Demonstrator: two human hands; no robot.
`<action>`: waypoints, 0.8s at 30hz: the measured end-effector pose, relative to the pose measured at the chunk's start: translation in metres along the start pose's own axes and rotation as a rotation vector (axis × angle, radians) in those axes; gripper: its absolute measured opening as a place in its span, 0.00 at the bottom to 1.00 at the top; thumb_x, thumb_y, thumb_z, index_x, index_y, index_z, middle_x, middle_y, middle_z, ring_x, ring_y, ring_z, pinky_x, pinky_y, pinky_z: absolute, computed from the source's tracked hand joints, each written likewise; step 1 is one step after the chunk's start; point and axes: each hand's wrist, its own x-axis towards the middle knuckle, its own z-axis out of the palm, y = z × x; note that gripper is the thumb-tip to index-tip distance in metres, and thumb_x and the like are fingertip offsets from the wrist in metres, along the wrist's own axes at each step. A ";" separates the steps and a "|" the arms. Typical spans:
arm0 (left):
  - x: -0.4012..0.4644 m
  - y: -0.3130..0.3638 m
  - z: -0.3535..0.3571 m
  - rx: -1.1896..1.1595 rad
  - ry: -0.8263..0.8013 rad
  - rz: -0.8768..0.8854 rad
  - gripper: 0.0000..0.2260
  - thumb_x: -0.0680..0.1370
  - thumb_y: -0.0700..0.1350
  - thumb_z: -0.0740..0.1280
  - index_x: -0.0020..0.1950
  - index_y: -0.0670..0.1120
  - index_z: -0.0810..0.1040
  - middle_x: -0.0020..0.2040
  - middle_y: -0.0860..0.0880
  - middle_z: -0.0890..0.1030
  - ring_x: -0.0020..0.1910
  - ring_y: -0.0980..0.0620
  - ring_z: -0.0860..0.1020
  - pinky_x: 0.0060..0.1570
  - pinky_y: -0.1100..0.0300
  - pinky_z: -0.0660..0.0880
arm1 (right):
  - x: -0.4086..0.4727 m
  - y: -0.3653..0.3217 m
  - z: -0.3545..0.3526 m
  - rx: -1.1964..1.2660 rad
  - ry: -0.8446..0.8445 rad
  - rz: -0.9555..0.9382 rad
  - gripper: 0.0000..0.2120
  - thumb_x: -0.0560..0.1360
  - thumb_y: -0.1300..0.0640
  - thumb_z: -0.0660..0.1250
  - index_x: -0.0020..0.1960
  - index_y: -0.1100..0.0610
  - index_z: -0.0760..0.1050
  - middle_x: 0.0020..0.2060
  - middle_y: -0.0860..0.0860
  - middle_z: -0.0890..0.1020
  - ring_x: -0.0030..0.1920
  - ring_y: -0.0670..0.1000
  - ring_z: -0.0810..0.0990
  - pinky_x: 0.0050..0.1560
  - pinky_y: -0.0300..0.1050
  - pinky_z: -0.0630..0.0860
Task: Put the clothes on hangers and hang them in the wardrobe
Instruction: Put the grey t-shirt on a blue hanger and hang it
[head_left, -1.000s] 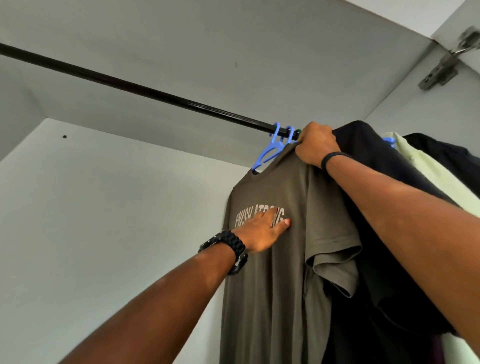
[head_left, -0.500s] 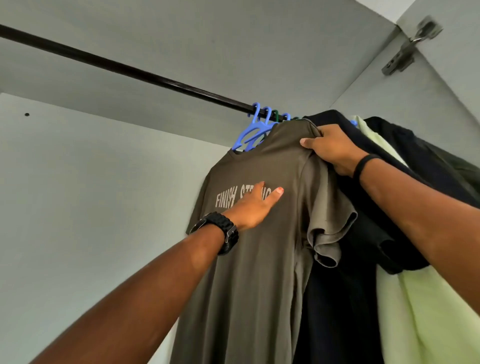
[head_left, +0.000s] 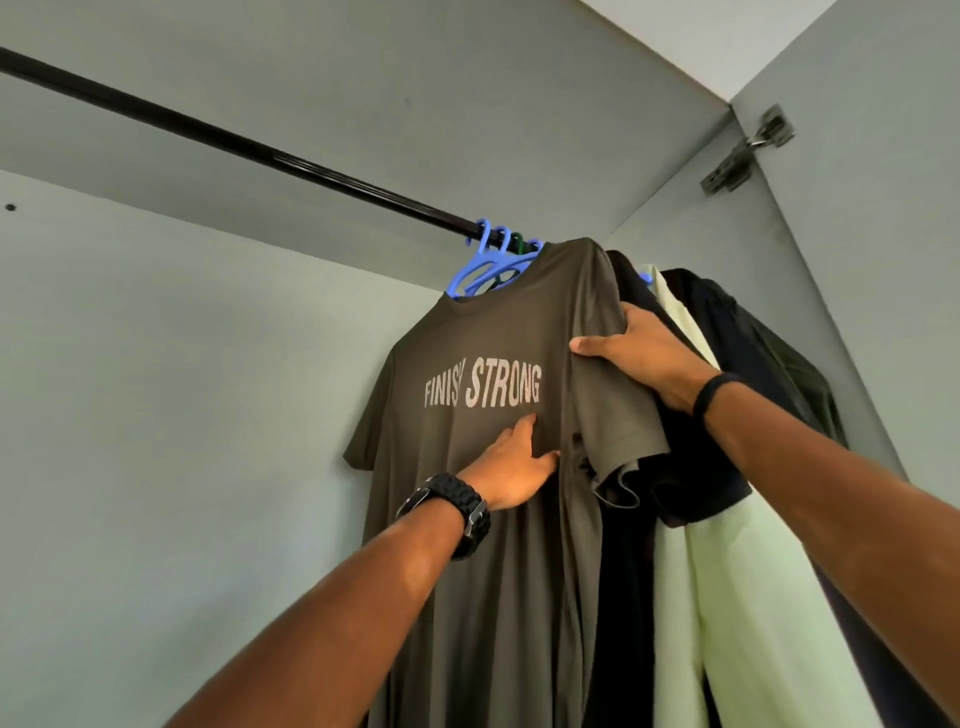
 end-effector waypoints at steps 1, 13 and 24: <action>-0.006 0.002 0.003 -0.009 -0.003 -0.009 0.30 0.81 0.53 0.59 0.78 0.49 0.49 0.76 0.46 0.59 0.74 0.47 0.61 0.73 0.50 0.59 | -0.006 0.005 0.001 -0.031 -0.028 0.017 0.23 0.69 0.60 0.75 0.62 0.57 0.73 0.54 0.52 0.81 0.52 0.51 0.81 0.57 0.50 0.78; -0.103 0.057 0.040 -0.116 0.155 -0.177 0.21 0.81 0.46 0.59 0.74 0.52 0.60 0.66 0.48 0.74 0.60 0.53 0.73 0.53 0.63 0.67 | -0.119 0.031 -0.009 0.114 -0.223 0.118 0.20 0.74 0.59 0.71 0.62 0.56 0.66 0.48 0.55 0.80 0.35 0.52 0.83 0.34 0.44 0.82; -0.243 0.142 0.096 -0.194 0.468 -0.405 0.19 0.82 0.43 0.57 0.74 0.50 0.63 0.61 0.49 0.77 0.58 0.52 0.76 0.61 0.52 0.73 | -0.269 0.019 -0.054 0.722 -0.395 0.421 0.17 0.77 0.63 0.66 0.65 0.58 0.68 0.38 0.55 0.79 0.32 0.50 0.79 0.33 0.41 0.77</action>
